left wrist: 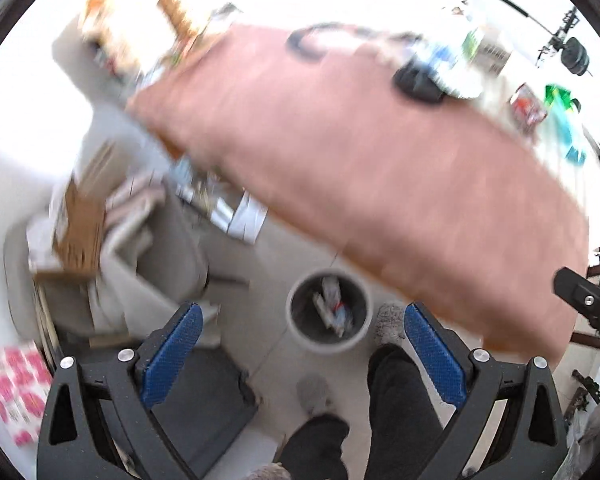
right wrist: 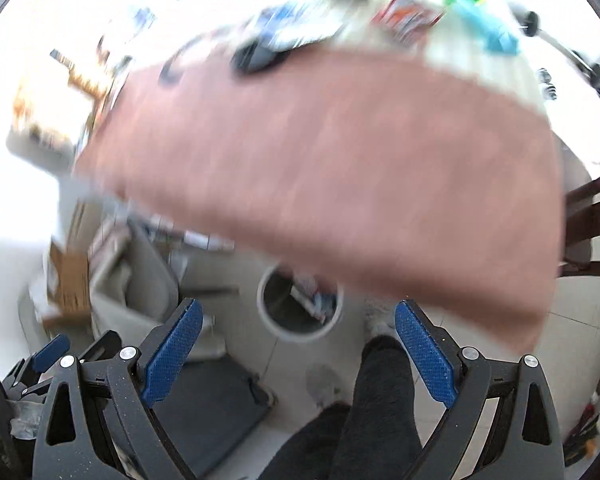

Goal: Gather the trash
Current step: 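Grasp the red snack wrapper with left tool while right grasps blue-green rice bag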

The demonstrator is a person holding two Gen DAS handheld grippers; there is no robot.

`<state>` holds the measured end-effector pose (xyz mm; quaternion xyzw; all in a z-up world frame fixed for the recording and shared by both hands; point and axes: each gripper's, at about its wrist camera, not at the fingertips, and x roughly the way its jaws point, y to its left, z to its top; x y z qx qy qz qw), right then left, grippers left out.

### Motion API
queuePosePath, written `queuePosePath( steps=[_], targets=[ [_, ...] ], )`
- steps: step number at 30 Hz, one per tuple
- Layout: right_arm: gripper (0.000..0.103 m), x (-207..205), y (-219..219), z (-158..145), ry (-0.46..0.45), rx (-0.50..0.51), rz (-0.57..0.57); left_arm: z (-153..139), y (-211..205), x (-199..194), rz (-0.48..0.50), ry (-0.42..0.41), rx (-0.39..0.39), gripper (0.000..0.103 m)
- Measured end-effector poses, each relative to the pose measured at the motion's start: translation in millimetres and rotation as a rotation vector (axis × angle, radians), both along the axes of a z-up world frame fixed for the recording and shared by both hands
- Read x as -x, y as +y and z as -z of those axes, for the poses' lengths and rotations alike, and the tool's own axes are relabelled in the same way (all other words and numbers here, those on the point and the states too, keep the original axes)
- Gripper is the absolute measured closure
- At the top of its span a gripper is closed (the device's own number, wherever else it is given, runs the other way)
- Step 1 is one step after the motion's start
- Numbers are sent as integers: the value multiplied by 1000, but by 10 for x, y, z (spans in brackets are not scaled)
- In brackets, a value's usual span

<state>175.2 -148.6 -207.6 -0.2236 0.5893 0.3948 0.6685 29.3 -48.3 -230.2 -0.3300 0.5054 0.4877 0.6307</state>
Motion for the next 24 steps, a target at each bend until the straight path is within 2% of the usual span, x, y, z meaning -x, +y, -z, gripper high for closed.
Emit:
queuePosePath(
  steps=[4, 7, 10, 14, 16, 19, 24],
  targets=[
    [5, -911, 247, -309, -64, 1, 87, -220, 463, -851, 84, 7, -47, 0],
    [5, -1803, 487, -415, -110, 24, 143, -244, 822, -1564, 141, 17, -54, 0],
    [5, -2775, 806, -362, -153, 91, 180, -113, 1209, -2293, 195, 50, -34, 0],
    [5, -3712, 1301, -11, -160, 174, 167, 221, 1621, -3116, 277, 117, 0, 0],
    [5, -4058, 1547, 228, -146, 199, 126, 382, 1762, -3395, 316, 122, 35, 0],
    [5, -4364, 1864, 571, -125, 245, 39, 560, 1923, -3737, 374, 97, 99, 0],
    [5, -4499, 2207, 943, -90, 253, -45, 759, 1918, -4103, 491, 49, 181, 0]
  ],
)
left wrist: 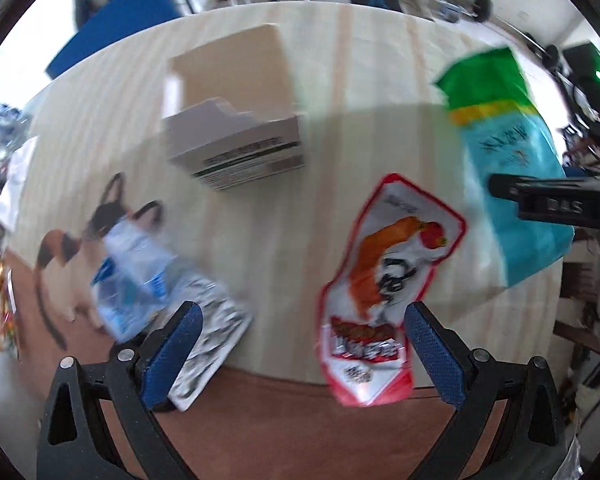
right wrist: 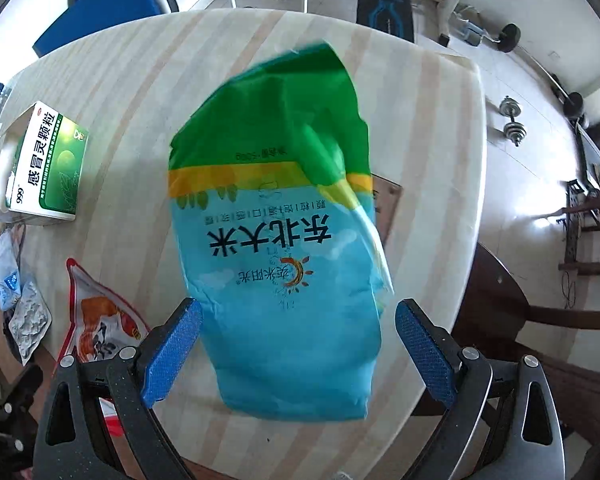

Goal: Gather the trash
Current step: 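Grasp the red snack wrapper with left tool while right grasps blue-green rice bag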

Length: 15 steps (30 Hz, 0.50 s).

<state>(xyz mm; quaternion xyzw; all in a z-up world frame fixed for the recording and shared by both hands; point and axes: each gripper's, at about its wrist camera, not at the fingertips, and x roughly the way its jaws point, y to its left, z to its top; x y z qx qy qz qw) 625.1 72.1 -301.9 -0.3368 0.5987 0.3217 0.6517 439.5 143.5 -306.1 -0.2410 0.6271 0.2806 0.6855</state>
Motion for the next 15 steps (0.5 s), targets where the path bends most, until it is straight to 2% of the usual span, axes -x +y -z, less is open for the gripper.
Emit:
queuePosePath(
  steps=[1, 3, 4, 8, 9, 10, 11, 13, 15],
  targets=[
    [5, -26, -9, 25, -4, 7, 10, 48, -28, -69, 32, 2, 15, 0],
    [19, -87, -65, 74, 13, 12, 47, 155, -96, -210, 97, 24, 38, 0],
    [21, -138, -121, 77, 39, -7, 81, 217, -133, -279, 130, 35, 50, 0],
    [22, -233, -349, 78, 99, 4, 131, 450, -218, -459, 205, 86, 63, 3],
    [21, -244, -391, 97, 127, 6, 134, 479, -224, -480, 210, 94, 54, 19],
    [20, -266, -431, 93, 146, 5, 143, 495, -218, -485, 211, 89, 64, 25],
    [14, -295, -465, 71, 154, -2, 155, 472, -191, -474, 195, 69, 71, 32],
    [6, -320, -523, -17, 148, -33, 166, 429, -146, -444, 171, 44, 78, 36],
    [6, -366, -543, -158, 111, -63, 174, 363, -114, -394, 144, 18, 78, 45]
  ],
)
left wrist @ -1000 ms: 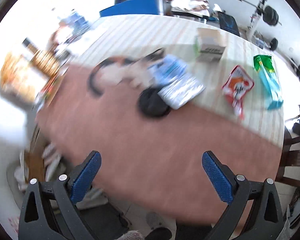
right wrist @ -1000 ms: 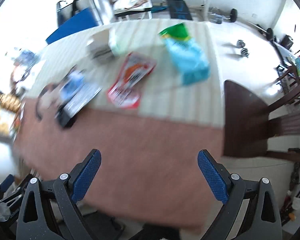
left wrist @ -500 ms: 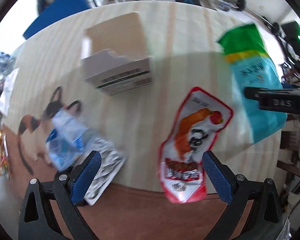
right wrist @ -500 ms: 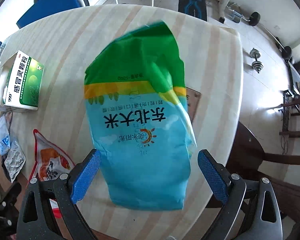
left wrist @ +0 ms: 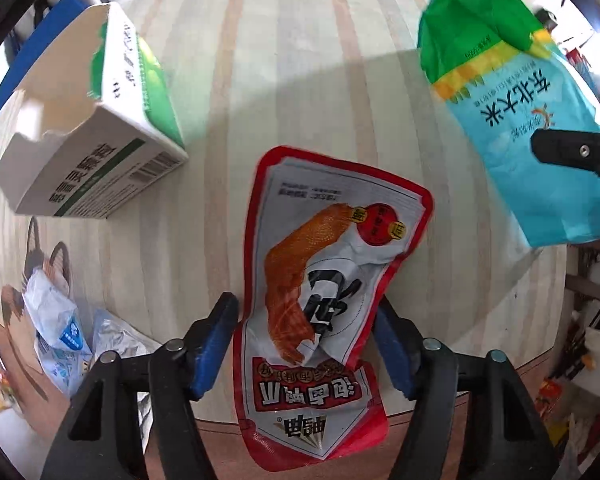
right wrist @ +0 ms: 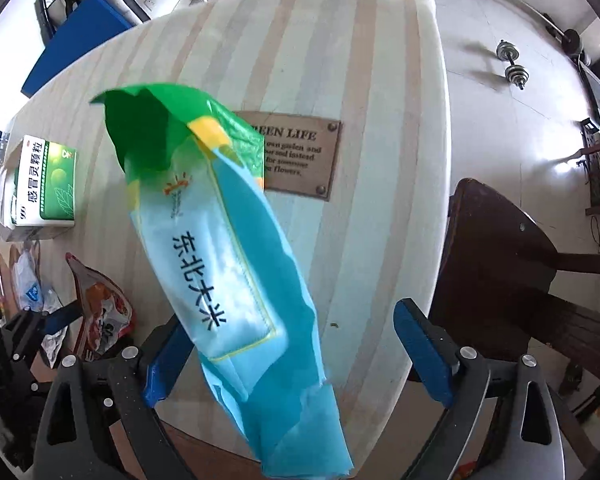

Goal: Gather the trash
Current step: 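Grasp the red snack wrapper with left tool while right grasps blue-green rice bag, then carry the wrapper and rice bag to the bin and open both tools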

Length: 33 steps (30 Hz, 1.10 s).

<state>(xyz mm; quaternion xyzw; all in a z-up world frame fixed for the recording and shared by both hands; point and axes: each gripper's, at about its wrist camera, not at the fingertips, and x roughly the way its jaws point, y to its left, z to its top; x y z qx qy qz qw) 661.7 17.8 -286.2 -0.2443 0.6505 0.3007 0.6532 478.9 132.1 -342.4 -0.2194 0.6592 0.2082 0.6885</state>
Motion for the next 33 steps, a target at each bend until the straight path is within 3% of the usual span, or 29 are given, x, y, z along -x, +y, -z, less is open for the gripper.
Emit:
queuePosePath(
  steps=[3, 8, 9, 10, 11, 16, 22, 27, 33],
  targets=[
    [5, 97, 66, -228, -51, -42, -31, -93, 29, 61, -32, -23, 5, 51],
    [8, 226, 310, -205, -74, -26, -86, -165, -2, 208, -74, -39, 13, 58],
    [15, 238, 341, -194, -78, -26, -84, -182, -4, 224, -80, -40, 13, 59],
    [47, 231, 348, -138, -74, -28, -78, -207, -31, 216, -87, -45, 16, 59],
    [69, 233, 351, -120, -65, -22, -67, -221, -19, 250, -96, -52, 19, 60],
    [69, 296, 262, -252, -63, -91, -36, -409, 23, 443, -149, -98, 18, 61],
    [70, 549, 156, -517, -63, -155, -36, -832, -37, 603, -199, -179, -21, 61],
    [70, 944, -48, -747, -51, -205, -43, -1196, -181, 940, -230, -233, -57, 61],
    [70, 1702, -323, -1040, -45, -259, -82, -1445, -418, 1685, -290, -299, -86, 61]
  ],
)
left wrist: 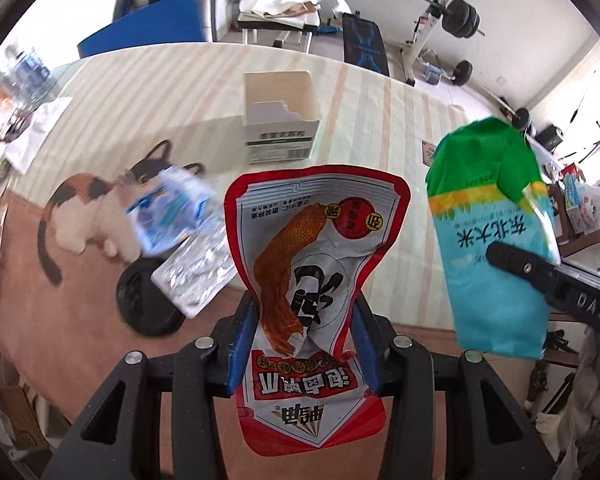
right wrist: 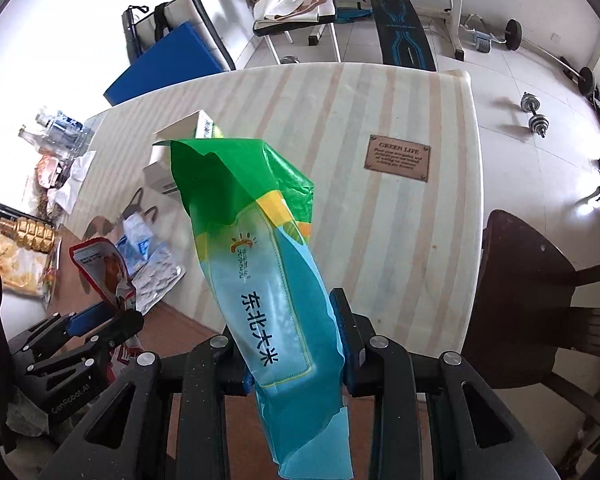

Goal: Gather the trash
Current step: 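Carry the wrapper and rice bag to the bin and open both tools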

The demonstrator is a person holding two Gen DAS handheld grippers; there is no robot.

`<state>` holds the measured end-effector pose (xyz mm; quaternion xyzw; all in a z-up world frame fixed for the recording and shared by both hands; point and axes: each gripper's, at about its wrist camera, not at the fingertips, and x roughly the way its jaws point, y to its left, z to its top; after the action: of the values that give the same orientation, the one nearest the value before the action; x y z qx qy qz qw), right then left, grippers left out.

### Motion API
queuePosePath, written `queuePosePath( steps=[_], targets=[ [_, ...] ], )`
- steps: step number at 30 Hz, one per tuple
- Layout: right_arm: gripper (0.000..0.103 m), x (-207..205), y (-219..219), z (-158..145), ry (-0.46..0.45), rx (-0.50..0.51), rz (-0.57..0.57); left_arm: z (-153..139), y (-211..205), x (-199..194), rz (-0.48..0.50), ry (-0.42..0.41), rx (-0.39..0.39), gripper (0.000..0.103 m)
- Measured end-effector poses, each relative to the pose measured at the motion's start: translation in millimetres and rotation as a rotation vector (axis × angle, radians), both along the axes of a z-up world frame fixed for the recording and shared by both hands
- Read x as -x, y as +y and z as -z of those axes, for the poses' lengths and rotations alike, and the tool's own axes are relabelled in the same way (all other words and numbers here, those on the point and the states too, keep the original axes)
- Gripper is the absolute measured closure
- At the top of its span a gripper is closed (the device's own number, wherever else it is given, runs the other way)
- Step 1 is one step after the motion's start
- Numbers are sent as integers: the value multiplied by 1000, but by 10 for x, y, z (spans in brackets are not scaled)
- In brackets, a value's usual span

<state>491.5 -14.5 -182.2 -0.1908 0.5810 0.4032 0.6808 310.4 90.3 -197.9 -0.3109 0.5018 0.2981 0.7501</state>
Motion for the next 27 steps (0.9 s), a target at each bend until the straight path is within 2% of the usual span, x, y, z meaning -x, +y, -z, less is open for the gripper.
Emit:
queuePosePath(
  steps=[9, 14, 17, 21, 27],
  targets=[
    [70, 1407, -768, -257, 21, -70, -36, -215, -691, 1431, -85, -116, -23, 61],
    [70, 2407, -1378, -161, 86, -75, -43, -118, -1188, 2325, -155, -138, 22, 61],
    [70, 2942, -1693, 70, 146, -40, -60, 101, -1441, 2742, -191, -118, 89, 61],
    [70, 3522, -1963, 518, 222, 45, -107, 560, -1657, 3181, -240, -74, 188, 61],
    [70, 4121, -2091, 1480, 253, 177, -162, 1527, -1702, 3601, -332, -44, 307, 61]
  ],
)
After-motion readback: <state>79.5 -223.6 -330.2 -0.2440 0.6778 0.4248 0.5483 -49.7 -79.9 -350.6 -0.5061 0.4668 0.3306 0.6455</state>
